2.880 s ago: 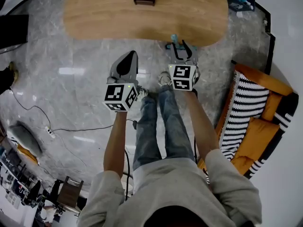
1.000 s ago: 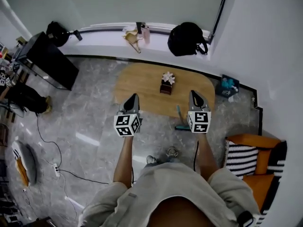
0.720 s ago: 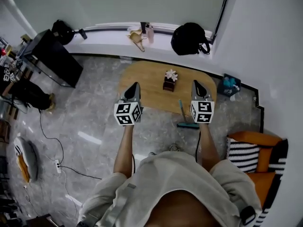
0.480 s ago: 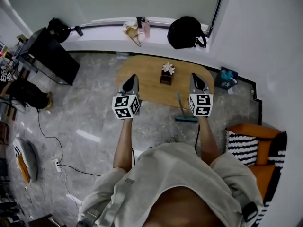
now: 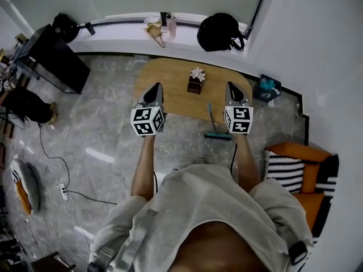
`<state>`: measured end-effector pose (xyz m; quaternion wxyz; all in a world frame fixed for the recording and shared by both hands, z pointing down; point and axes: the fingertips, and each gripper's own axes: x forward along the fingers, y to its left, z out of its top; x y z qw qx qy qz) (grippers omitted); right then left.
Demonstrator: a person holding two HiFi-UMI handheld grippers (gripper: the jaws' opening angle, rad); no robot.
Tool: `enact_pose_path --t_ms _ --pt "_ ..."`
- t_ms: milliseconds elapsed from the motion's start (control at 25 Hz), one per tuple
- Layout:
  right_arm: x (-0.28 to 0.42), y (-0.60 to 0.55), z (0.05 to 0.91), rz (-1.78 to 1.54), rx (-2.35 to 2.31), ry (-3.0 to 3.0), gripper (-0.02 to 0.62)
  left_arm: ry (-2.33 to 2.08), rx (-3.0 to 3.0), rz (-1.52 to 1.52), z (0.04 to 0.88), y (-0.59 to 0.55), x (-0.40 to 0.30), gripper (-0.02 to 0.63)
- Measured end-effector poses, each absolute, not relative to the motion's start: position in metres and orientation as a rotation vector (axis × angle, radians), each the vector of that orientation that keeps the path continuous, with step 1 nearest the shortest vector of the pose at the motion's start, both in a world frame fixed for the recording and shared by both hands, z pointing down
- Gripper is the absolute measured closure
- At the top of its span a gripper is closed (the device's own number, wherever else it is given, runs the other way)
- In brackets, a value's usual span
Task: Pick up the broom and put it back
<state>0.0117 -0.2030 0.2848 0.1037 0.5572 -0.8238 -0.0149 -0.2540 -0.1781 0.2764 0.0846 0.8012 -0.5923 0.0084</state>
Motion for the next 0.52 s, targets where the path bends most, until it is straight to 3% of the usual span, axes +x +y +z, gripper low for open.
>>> enact_pose_path --t_ms 520 --pt "0.0080 -0.2058 0.2904 -0.007 1.653 -2.450 0.595 -1.748 2.415 0.055 0.2774 -0.1800 -0.2477 0.606"
